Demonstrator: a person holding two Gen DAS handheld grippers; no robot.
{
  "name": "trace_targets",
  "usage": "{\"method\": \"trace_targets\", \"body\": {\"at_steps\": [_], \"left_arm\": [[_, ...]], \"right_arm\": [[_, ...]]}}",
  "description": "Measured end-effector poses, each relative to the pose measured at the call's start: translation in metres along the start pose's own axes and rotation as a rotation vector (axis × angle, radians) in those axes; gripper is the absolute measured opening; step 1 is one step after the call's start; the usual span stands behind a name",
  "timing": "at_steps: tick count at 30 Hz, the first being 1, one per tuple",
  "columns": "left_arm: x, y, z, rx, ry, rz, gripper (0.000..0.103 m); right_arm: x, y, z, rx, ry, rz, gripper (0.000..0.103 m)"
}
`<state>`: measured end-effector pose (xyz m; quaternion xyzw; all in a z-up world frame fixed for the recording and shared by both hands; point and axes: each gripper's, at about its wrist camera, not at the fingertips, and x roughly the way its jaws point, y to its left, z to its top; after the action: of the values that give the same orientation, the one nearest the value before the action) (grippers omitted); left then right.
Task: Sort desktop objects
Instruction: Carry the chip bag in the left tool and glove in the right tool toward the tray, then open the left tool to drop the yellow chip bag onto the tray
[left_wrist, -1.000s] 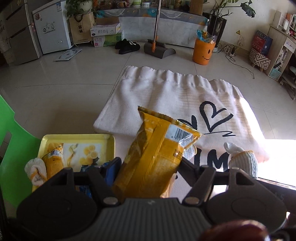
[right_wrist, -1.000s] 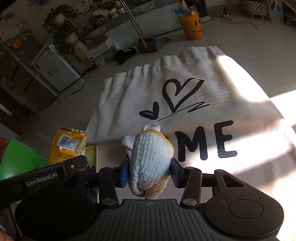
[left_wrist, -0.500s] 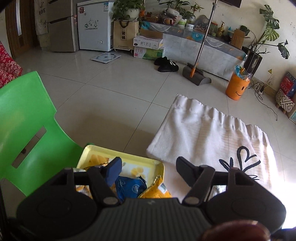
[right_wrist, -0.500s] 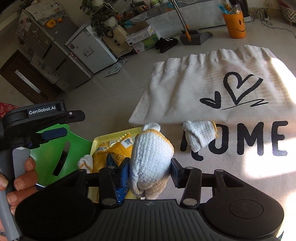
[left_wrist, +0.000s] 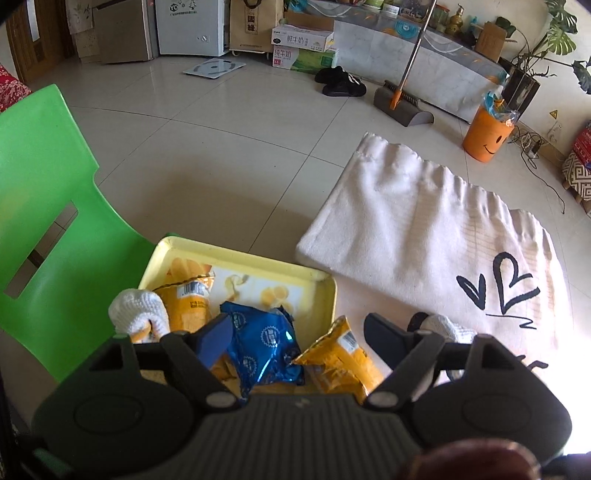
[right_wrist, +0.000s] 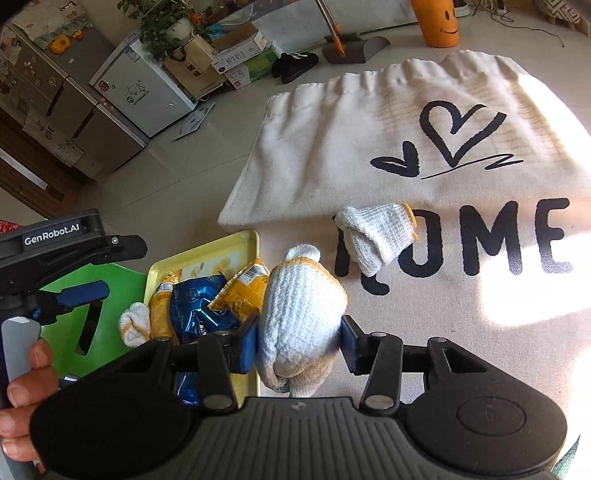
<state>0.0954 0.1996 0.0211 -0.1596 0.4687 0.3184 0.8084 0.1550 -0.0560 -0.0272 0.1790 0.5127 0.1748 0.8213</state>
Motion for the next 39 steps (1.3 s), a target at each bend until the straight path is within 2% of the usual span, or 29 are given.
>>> {"method": "trace_targets", "body": {"at_steps": [1,6,8,10,13,24,28,39], "left_arm": [[0.006,-0.005,-0.002,0.012,0.011,0.008,0.09],[0.04,-0.037,-0.02,0.099,0.088,0.052,0.092],[0.049,-0.046,-0.027,0.123,0.1,0.074,0.098],[0.059,-0.056,-0.033,0.145,0.112,0.107,0.098],[0.072,-0.066,-0.036,0.148,0.125,0.116,0.098],[0.113,-0.104,-0.048,0.236,0.165,0.264,0.099],[0.113,-0.097,-0.051,0.27,0.171,0.287,0.102],[0.077,-0.035,-0.035,0.226,0.135,0.342,0.102]], "right_arm": [[0.0,-0.004,0.002,0.007,-0.005,-0.005,0.046],[-0.006,-0.02,0.009,0.03,-0.027,-0.015,0.046],[-0.007,-0.025,0.011,0.039,-0.028,-0.01,0.046],[-0.007,-0.031,0.013,0.048,-0.027,-0.01,0.046],[-0.007,-0.04,0.014,0.052,-0.022,-0.009,0.046],[-0.006,-0.069,0.024,0.096,-0.011,-0.005,0.046],[-0.002,-0.065,0.024,0.091,0.002,0.013,0.046],[0.012,-0.032,0.01,0.037,0.038,0.042,0.046]]}}
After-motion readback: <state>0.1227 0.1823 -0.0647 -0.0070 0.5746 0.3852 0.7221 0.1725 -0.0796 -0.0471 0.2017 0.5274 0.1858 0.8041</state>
